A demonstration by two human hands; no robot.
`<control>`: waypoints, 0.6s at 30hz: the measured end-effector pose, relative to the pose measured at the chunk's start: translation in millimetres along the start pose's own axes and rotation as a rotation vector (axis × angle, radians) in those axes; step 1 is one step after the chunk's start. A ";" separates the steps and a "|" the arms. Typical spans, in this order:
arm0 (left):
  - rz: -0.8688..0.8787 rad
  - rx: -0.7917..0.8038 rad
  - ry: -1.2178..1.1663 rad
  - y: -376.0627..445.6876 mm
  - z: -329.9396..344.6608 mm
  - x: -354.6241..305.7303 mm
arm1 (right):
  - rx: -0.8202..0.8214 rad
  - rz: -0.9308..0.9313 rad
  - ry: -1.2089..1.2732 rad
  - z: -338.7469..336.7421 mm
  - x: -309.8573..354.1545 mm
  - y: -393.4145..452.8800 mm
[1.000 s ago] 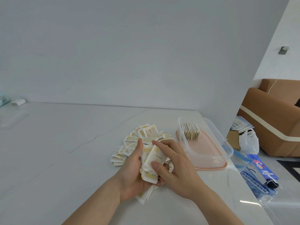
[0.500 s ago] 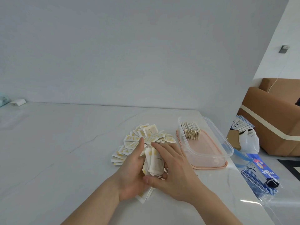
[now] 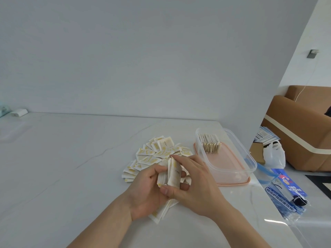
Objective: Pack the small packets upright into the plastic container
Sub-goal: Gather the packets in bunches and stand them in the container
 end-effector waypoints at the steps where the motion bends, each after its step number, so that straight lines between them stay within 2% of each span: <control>1: 0.004 0.003 0.007 -0.1 0.2 -0.8 | 0.008 -0.001 -0.002 1.3 0.2 -0.2; 6: 0.012 0.029 0.021 -1.5 4.2 -1.1 | 0.019 -0.026 -0.076 2.5 7.4 -0.1; 11: 0.060 -0.001 0.174 -3.1 2.1 -3.5 | 0.044 -0.060 -0.203 3.8 12.1 -0.8; 18: 0.144 -0.094 0.451 -2.6 -1.2 -6.1 | -0.105 -0.020 -0.355 -9.8 5.0 -0.7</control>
Point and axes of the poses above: each hand's wrist, its own y-axis towards the middle knuckle, its own z-axis out of the palm, x = y × z, the point moved 10 cm from there along y, towards the middle knuckle, and after that the axes turned 13 degrees about -y, right-handed, at the moved point
